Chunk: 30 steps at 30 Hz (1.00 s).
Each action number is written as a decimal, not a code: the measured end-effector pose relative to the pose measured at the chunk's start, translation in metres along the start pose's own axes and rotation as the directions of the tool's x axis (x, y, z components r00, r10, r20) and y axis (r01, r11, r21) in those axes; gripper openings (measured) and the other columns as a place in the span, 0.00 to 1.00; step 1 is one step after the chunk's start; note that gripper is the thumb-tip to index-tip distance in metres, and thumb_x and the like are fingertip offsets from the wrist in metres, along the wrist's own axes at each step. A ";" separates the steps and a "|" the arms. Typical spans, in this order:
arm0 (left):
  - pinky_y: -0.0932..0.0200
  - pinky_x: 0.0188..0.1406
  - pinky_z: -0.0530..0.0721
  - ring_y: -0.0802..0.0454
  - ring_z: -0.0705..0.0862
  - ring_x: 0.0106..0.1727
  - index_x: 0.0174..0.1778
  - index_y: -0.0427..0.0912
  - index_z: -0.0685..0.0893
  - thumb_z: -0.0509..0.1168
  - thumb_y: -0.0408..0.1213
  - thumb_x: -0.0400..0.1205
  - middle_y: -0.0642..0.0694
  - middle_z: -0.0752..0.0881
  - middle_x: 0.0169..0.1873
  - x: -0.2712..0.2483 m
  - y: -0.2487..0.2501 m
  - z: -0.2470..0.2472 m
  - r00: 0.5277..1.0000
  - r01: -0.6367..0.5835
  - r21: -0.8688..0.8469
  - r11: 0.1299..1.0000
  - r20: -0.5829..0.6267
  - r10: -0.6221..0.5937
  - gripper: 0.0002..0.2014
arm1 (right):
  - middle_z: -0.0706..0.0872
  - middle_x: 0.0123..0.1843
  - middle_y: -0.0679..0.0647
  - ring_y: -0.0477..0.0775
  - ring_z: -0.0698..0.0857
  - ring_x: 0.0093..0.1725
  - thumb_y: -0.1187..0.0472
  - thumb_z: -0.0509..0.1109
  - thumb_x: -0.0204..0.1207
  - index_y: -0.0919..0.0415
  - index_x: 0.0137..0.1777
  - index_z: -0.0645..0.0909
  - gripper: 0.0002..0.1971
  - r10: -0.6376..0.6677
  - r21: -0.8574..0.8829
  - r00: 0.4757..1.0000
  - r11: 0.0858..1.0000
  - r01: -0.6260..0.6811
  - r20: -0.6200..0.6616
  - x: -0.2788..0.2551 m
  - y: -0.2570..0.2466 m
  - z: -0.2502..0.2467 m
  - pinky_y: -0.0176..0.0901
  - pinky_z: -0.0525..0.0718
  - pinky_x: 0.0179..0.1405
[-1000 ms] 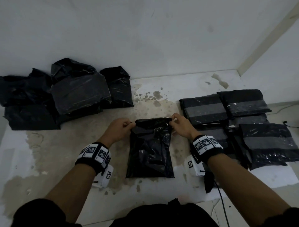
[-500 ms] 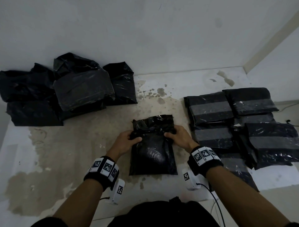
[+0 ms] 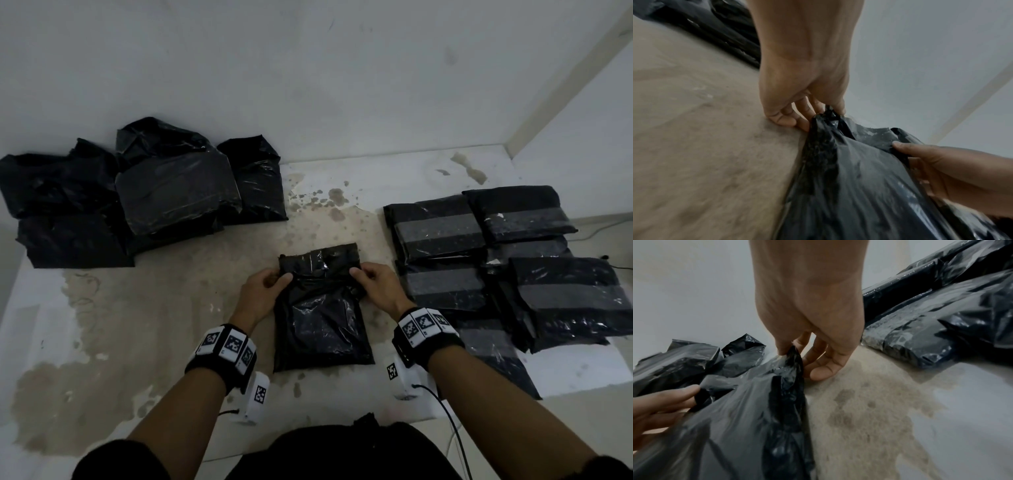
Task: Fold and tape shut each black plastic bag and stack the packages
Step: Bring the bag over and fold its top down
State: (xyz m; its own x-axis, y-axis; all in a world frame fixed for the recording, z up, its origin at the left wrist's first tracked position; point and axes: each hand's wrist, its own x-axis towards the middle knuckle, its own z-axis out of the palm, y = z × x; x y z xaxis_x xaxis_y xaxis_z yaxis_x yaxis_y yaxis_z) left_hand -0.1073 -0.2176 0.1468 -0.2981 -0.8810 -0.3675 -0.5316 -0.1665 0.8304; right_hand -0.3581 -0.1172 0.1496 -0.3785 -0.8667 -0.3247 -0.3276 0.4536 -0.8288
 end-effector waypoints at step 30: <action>0.62 0.37 0.79 0.59 0.83 0.34 0.43 0.46 0.88 0.72 0.47 0.83 0.53 0.88 0.36 0.018 0.018 -0.011 0.997 0.064 -0.101 0.993 0.049 -0.059 0.09 | 0.74 0.18 0.39 0.38 0.73 0.22 0.61 0.71 0.84 0.51 0.28 0.73 0.22 0.073 0.024 0.990 0.997 -0.071 -0.117 0.005 -0.019 -0.014 0.30 0.68 0.27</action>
State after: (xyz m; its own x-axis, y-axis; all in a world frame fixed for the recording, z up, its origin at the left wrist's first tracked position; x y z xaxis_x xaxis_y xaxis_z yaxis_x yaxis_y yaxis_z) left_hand -0.1136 -0.2413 0.1592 -0.3044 -0.8468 -0.4362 -0.4672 -0.2663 0.8431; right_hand -0.3659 -0.1270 0.1698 -0.5003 -0.8010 -0.3289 -0.2792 0.5088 -0.8144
